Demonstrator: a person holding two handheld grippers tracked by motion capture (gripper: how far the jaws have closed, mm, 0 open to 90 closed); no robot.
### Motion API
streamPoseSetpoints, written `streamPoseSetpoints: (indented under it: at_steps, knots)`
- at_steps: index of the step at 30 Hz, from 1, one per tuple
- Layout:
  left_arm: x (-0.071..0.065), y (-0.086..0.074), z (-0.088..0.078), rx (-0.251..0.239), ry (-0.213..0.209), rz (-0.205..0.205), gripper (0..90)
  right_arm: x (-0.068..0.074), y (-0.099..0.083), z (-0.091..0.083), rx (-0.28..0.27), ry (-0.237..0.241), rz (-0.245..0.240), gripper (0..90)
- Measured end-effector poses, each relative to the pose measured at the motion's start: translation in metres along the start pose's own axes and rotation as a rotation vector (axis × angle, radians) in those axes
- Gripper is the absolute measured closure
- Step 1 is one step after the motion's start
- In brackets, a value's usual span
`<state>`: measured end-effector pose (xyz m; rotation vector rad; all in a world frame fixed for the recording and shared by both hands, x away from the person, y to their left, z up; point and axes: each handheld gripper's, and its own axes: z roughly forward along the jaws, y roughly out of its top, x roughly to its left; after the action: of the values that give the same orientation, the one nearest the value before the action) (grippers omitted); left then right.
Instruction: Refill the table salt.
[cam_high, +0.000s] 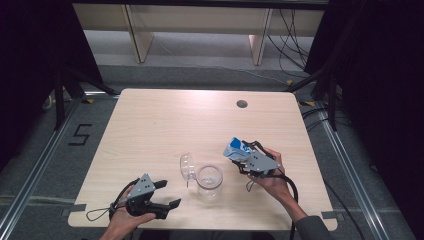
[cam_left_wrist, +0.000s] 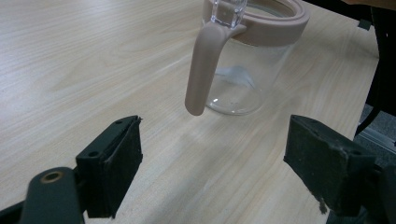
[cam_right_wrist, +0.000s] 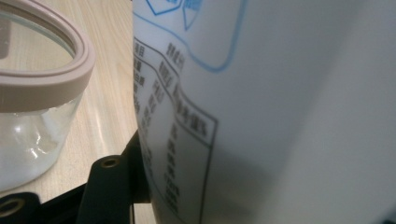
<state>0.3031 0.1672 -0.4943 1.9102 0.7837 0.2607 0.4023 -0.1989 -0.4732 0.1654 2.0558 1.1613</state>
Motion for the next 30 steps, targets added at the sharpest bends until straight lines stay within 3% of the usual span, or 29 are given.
streamPoseSetpoints:
  at_steps: [10,15,22,23,28,30]
  knots:
    - [0.0,0.0,0.0,0.004,0.0,0.006,18.3,0.004,0.004,0.0,0.012,-0.001,-0.081,42.5]
    - [0.0,0.0,0.0,0.003,0.002,-0.005,18.2,0.006,0.006,-0.001,0.011,-0.013,-0.08,42.5]
    - [0.0,0.0,0.0,0.004,0.002,-0.002,18.2,0.006,0.008,-0.001,0.021,-0.03,-0.158,42.6]
    - [0.0,0.0,0.0,0.003,0.002,-0.003,18.2,0.008,0.009,-0.002,0.024,-0.018,-0.144,42.7]
    - [0.0,0.0,0.0,0.004,-0.001,0.007,18.3,0.008,0.011,-0.003,0.015,-0.036,-0.176,42.8]
    - [0.0,0.0,0.0,0.003,0.001,-0.005,18.2,0.008,0.011,-0.003,0.023,-0.022,-0.182,42.8]
